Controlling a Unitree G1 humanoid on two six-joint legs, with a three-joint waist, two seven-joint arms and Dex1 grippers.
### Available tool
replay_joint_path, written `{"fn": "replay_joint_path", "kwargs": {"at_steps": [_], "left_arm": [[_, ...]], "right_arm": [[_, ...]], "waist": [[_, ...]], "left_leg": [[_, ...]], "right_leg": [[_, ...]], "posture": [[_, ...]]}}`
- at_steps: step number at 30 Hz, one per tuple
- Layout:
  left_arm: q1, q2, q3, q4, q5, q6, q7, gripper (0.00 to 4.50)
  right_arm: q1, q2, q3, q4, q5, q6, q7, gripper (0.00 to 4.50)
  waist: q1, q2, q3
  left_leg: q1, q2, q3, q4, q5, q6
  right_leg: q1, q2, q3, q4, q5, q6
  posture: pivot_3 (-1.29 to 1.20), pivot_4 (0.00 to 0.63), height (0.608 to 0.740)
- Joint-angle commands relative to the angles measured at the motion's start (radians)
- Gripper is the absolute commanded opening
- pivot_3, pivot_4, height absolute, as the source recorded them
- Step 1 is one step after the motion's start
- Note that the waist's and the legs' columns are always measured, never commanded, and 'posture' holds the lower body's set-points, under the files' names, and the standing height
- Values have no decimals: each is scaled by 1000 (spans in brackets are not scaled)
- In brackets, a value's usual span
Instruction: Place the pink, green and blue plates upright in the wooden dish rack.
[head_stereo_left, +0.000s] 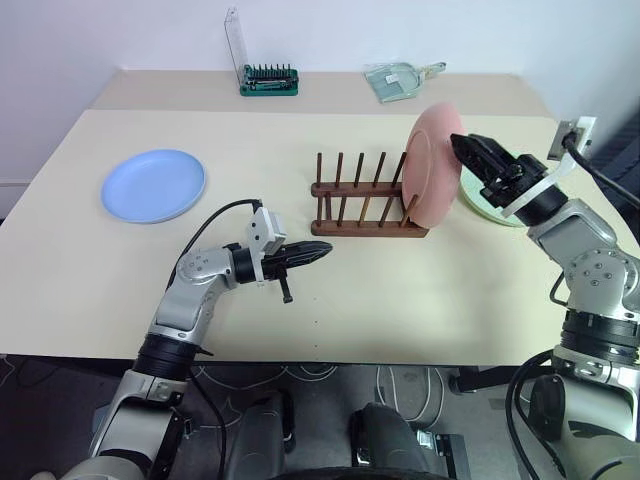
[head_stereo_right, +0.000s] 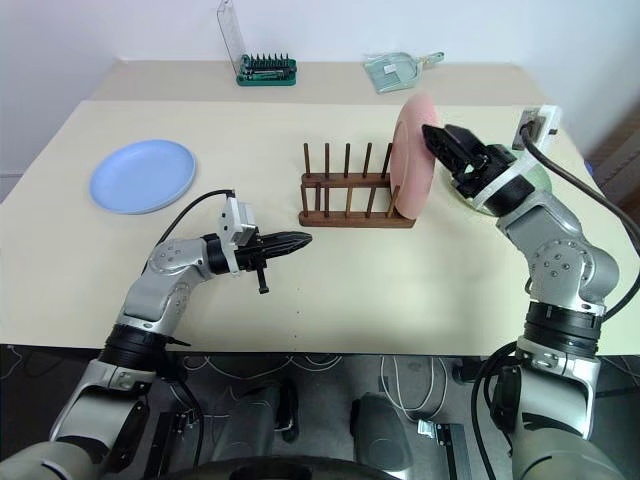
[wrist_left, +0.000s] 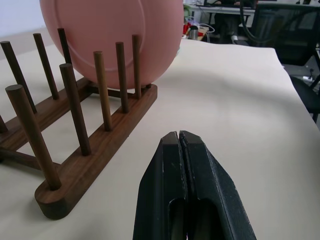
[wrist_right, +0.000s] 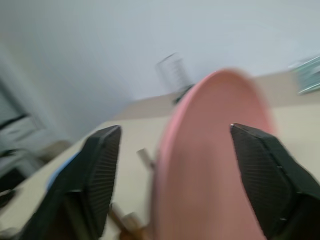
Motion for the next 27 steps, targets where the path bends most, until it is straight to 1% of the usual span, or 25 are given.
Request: {"fn": "replay_joint_path", "kwargs": {"at_steps": [1, 4, 6, 10, 13, 16, 24, 27], "left_arm": [[2, 3, 10, -28, -8, -7, 0, 0], [3, 4, 10, -29, -8, -6, 0, 0], [1, 4, 9, -26, -8, -7, -1, 0], [-12, -2, 2, -12, -4, -10, -5, 0], [-20, -8, -4, -6, 0, -12, -7, 0], [-27, -11, -5, 1, 4, -16, -8, 0], [-14, -1, 0, -16, 3, -11, -2, 0], [-5, 4, 3, -32, 0, -4, 2, 0]], "right_arm": [[2, -110, -43, 0, -127, -111, -19, 3351], [56, -202, -30, 30, -223, -149, 0, 3351], [98, -254, 2, 60, -295, -188, 24, 3351], [182, -347, 152, 164, -511, -313, 86, 3351], [163, -351, 236, 275, -610, -399, 109, 3351], [111, -345, 324, 430, -721, -493, 107, 3351], [-34, -297, 440, 757, -873, -703, 106, 3351], [-69, -286, 458, 831, -907, -755, 100, 2546]], "waist": [[2, 0, 0], [4, 0, 0], [2, 0, 0], [-4, 1, 0], [-7, 1, 1], [-5, 2, 1], [-4, 2, 1], [-5, 2, 1]], "left_leg": [[0, 0, 0, 0, 0, 0], [-1, -1, 0, 0, 0, 0], [0, -1, 1, -1, 0, 0], [1, 0, 1, -1, 0, 0], [2, 0, 2, 0, 0, -1], [1, 0, 2, 0, 3, -5], [1, 0, 3, 0, 4, -7], [2, 0, 3, 1, 4, -7]], "right_leg": [[0, 0, 0, 0, 0, 0], [0, -1, 0, -1, 0, 0], [0, 0, 0, -2, 0, 0], [0, 1, 0, -2, 0, 0], [0, 1, 0, -1, 0, 0], [0, 2, 0, -1, 0, 0], [0, 2, 1, -1, 0, 0], [1, 2, 1, -1, 0, 0]], "posture": [[0, 150, 732], [0, 150, 732], [0, 150, 732], [0, 150, 732], [0, 150, 732], [0, 150, 732], [0, 150, 732], [0, 150, 732]]}}
